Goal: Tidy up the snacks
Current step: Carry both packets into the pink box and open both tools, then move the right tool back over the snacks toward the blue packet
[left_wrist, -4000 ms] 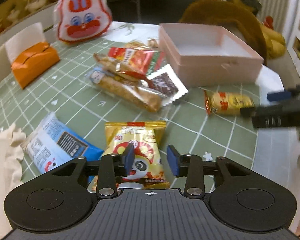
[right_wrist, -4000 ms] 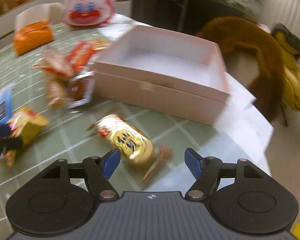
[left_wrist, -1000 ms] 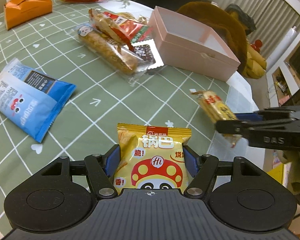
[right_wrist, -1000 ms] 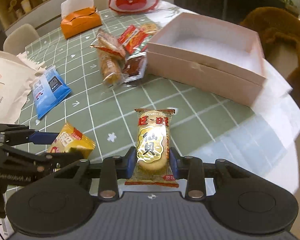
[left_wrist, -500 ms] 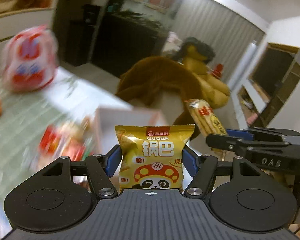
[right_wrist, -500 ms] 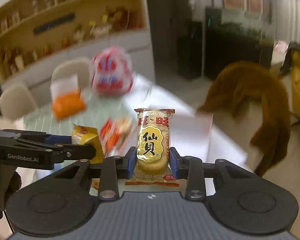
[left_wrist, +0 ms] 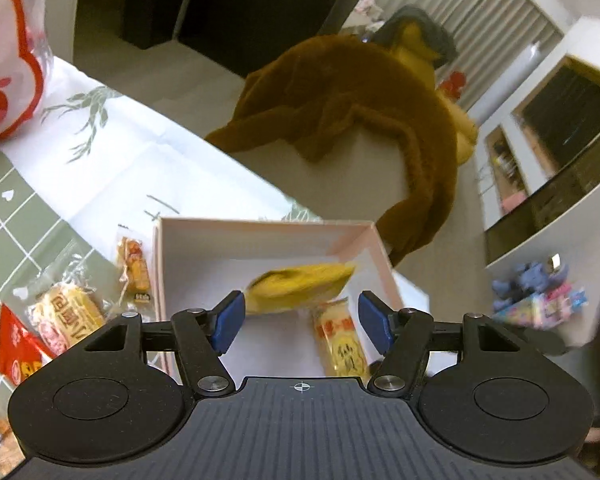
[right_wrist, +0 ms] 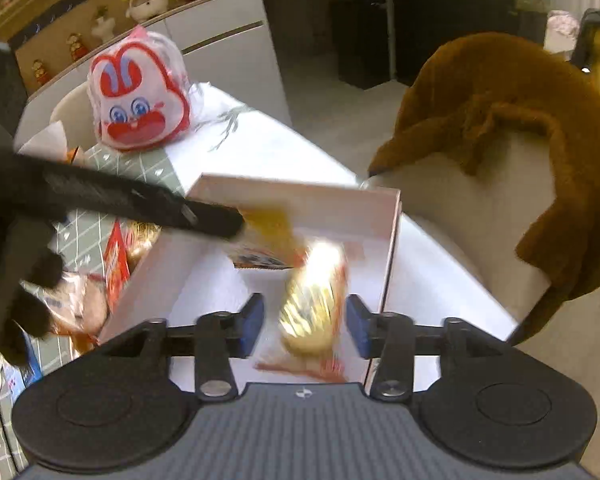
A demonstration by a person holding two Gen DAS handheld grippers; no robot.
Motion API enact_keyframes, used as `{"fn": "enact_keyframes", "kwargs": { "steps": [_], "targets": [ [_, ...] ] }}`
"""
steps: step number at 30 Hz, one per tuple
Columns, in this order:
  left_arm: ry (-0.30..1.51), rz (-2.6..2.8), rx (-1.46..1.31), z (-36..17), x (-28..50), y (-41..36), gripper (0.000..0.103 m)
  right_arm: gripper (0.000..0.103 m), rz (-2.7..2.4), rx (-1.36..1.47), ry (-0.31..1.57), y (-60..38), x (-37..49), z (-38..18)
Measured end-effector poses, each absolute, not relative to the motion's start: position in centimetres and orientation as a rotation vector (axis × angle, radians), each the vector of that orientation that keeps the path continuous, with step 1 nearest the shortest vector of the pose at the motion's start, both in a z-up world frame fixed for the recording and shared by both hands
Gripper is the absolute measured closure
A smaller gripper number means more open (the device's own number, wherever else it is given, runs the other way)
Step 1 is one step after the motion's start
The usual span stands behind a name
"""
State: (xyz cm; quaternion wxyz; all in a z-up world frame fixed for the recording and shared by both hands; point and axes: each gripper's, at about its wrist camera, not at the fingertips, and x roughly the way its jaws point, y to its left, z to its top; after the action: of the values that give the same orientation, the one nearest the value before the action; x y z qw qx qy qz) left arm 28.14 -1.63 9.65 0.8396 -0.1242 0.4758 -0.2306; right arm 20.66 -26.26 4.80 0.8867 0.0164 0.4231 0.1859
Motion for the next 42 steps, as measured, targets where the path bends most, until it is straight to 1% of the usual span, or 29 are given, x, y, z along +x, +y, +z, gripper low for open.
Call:
{"fn": "enact_keyframes", "kwargs": {
  "steps": [3,6,10,11,12,14,16,17,18,20,22,26,29,34,38,42],
  "targets": [
    [0.954,-0.451,-0.294,11.1,29.0,1.1,0.034,0.045,0.409,0.018,0.837,-26.1,19.9,3.4],
    [0.863,-0.237,-0.23,11.8,30.5,3.4,0.035,0.045,0.408,0.007,0.799,-25.8,19.1,2.7],
    [0.995,-0.18,-0.18,7.6,34.0,3.7,0.035,0.045,0.409,0.024,0.787,-25.5,18.6,2.9],
    [1.025,-0.168,-0.172,6.4,34.5,3.6,0.028,0.045,0.41,0.031,0.78,-25.6,18.4,3.3],
    [1.0,-0.168,-0.204,5.9,34.7,4.0,0.023,0.045,0.402,0.031,0.769,-25.7,18.2,3.7],
    [0.993,-0.18,-0.264,5.3,35.1,4.6,0.023,0.045,0.385,0.033,0.75,-26.4,17.8,4.4],
    [0.991,-0.137,-0.262,4.8,35.4,5.1,0.039,0.044,0.369,0.041,0.745,-26.9,17.4,4.8],
    [0.987,-0.112,-0.25,4.6,35.5,5.6,0.051,0.044,0.356,0.041,0.745,-27.0,17.3,4.9],
    [0.986,-0.108,-0.258,4.2,35.5,5.7,0.056,0.044,0.342,0.038,0.746,-27.1,17.2,4.9],
    [1.012,-0.155,-0.282,3.0,35.0,5.8,0.055,0.044,0.315,0.036,0.747,-27.2,16.7,4.9],
    [1.033,-0.207,-0.22,2.0,34.3,4.7,0.055,0.044,0.296,0.049,0.76,-27.1,16.3,4.7],
    [1.023,-0.249,-0.141,1.6,33.0,4.0,0.062,0.044,0.266,0.062,0.789,-26.7,15.3,4.6],
    [1.007,-0.258,-0.151,2.1,30.7,5.0,0.078,0.044,0.256,0.062,0.789,-26.0,14.2,5.1],
    [0.981,-0.313,-0.237,3.1,24.4,6.8,0.08,0.044,0.265,0.047,0.794,-24.5,12.8,5.6],
    [1.017,-0.345,-0.297,2.9,19.6,7.6,0.084,0.044,0.31,0.043,0.81,-22.3,11.4,5.6],
    [1.0,-0.36,-0.357,3.7,15.9,8.4,0.084,0.043,0.396,0.045,0.874,-19.3,9.9,5.0]
  ]
}}
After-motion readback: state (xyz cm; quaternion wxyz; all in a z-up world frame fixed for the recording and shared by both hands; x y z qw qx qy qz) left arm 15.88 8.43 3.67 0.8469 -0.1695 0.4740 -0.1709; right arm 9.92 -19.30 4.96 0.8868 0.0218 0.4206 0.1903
